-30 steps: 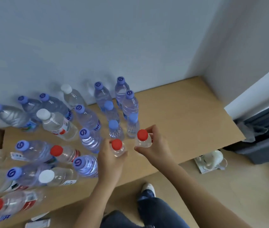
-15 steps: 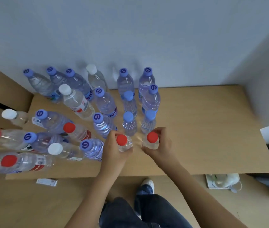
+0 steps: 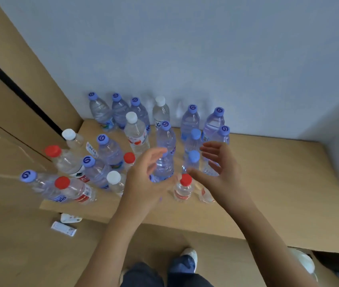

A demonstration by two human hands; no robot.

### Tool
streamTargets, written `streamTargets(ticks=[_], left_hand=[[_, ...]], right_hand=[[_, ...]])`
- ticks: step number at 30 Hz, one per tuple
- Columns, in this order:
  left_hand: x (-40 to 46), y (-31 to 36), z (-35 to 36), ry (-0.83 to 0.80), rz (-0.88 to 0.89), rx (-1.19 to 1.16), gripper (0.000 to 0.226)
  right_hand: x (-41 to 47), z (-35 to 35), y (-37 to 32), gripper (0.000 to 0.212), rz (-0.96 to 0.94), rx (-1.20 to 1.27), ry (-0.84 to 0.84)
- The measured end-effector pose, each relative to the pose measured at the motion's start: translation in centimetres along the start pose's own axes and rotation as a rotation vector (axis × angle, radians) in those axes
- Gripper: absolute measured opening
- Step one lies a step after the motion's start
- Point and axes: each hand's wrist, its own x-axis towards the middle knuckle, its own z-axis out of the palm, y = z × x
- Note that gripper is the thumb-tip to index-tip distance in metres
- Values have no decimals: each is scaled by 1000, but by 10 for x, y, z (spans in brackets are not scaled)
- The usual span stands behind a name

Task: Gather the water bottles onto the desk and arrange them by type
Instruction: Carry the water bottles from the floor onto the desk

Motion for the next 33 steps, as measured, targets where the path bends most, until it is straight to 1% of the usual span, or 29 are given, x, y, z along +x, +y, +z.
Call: streamTargets(ticks=[4, 9, 12, 15, 19, 26, 29, 33], left_hand=[[-27, 3, -72, 134, -16, -54, 51], [-86, -14, -178, 342, -85, -106, 55], [-133, -25, -246, 508, -138, -99, 51], [-183, -37, -304, 683, -215, -79, 57], [-241, -53, -362, 905, -299, -70, 55], [-319, -86, -434, 1230, -459, -17, 53], [-331, -107, -472, 1319, -519, 6, 55], [-323, -142, -548, 1377, -560, 34, 56]], right_hand=[[-2, 60, -42, 52, -76, 35, -133], [-21, 171, -84, 54, -130, 72, -378], [-42, 248, -106, 54, -140, 106, -534], [-68, 326, -125, 53, -157, 123, -693], [-107, 419, -145, 51, -179, 109, -937], [-151, 552, -165, 57, -180, 43, -1262], [-156, 615, -172, 58, -159, 34, -1366], [-147, 714, -184, 58, -164, 27, -1435]])
